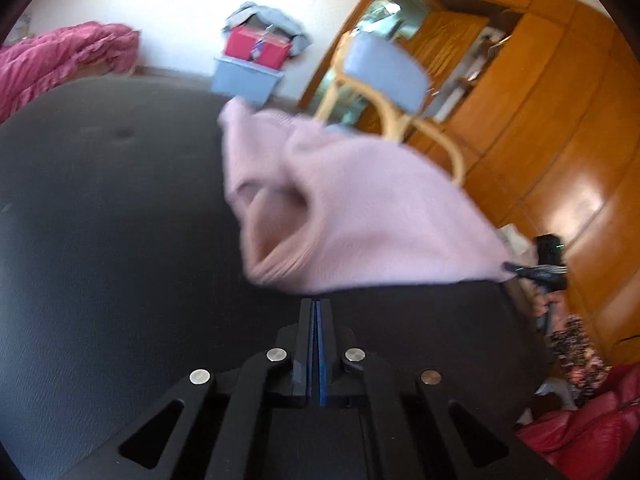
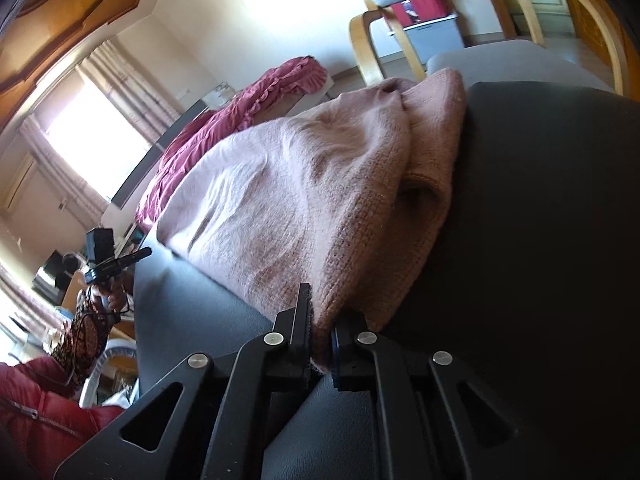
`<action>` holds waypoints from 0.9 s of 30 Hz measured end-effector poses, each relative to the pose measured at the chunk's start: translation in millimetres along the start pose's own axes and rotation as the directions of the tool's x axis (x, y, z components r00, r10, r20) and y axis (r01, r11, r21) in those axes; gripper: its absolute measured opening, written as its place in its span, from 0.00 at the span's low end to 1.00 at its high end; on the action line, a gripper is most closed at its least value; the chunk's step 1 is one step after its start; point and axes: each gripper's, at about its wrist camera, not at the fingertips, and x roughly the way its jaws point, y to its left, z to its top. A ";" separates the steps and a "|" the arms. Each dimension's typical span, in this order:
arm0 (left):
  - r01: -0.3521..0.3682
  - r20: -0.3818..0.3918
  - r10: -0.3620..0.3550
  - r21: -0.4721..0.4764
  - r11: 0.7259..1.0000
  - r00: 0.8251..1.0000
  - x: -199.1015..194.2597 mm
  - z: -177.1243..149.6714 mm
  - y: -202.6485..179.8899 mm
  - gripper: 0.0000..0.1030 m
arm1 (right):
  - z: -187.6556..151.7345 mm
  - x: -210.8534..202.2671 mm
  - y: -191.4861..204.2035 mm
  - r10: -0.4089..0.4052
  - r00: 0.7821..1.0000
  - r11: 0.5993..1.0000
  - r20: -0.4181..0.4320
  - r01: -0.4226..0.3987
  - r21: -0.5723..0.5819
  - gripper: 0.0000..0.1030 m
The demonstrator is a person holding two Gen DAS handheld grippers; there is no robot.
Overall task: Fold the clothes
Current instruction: 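Open the right tool and release the sweater while the left tool holds it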
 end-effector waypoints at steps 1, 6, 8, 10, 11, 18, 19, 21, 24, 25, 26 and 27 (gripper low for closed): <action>-0.019 -0.005 0.019 -0.011 1.000 1.000 0.1 -2.3 3.4 0.00 | -1.6 2.7 -2.4 -0.019 1.000 1.000 -0.012 0.019 0.002 0.07; 0.012 0.101 -0.005 -0.067 0.998 0.995 -7.8 10.4 5.3 0.14 | 0.9 -0.7 -7.0 -0.038 0.999 0.999 0.002 0.038 0.035 0.12; 0.030 0.167 -0.017 -0.072 0.997 0.986 -12.8 19.3 0.2 0.20 | 4.6 -8.9 0.6 -0.099 0.994 0.995 0.037 0.099 0.014 0.13; 0.050 0.178 -0.039 -0.062 0.997 0.983 -8.5 26.3 -5.4 0.22 | 9.9 -23.6 8.3 -0.171 0.978 0.985 0.122 0.170 0.015 0.13; 0.054 0.166 -0.045 -0.053 0.997 0.985 -2.8 28.4 -9.2 0.23 | 13.8 -31.5 12.6 -0.194 0.967 0.981 0.167 0.193 0.024 0.13; 0.021 0.058 -0.021 -0.005 1.000 0.998 32.9 30.3 -23.5 0.24 | 66.4 -1.8 99.2 -0.132 0.966 0.975 0.220 0.167 -0.148 0.13; 0.020 0.052 -0.020 -0.004 1.000 0.998 34.8 29.3 -23.7 0.24 | 77.0 15.6 118.2 -0.126 0.971 0.967 0.202 0.165 -0.193 0.13; 0.017 0.039 -0.017 -0.002 1.000 0.999 38.7 27.3 -23.9 0.24 | 101.5 55.8 156.7 -0.123 0.980 0.949 0.159 0.163 -0.269 0.13; 0.055 0.044 -0.052 -0.056 0.997 0.998 43.5 28.8 -15.3 0.24 | 134.0 129.5 213.1 -0.092 0.995 0.929 0.046 0.102 -0.357 0.13; 0.070 0.046 -0.067 -0.073 0.995 0.997 44.8 28.8 -12.1 0.24 | 142.5 157.5 232.6 -0.088 0.996 0.918 0.012 0.086 -0.388 0.13; 0.085 0.048 -0.081 -0.091 0.992 0.996 46.0 28.9 -8.9 0.24 | 150.5 184.9 248.9 -0.096 0.995 0.909 -0.022 0.079 -0.410 0.13; 0.100 0.051 -0.095 -0.108 0.989 0.994 47.2 28.9 -5.8 0.24 | 156.7 206.0 258.7 -0.107 0.993 0.906 -0.053 0.076 -0.416 0.13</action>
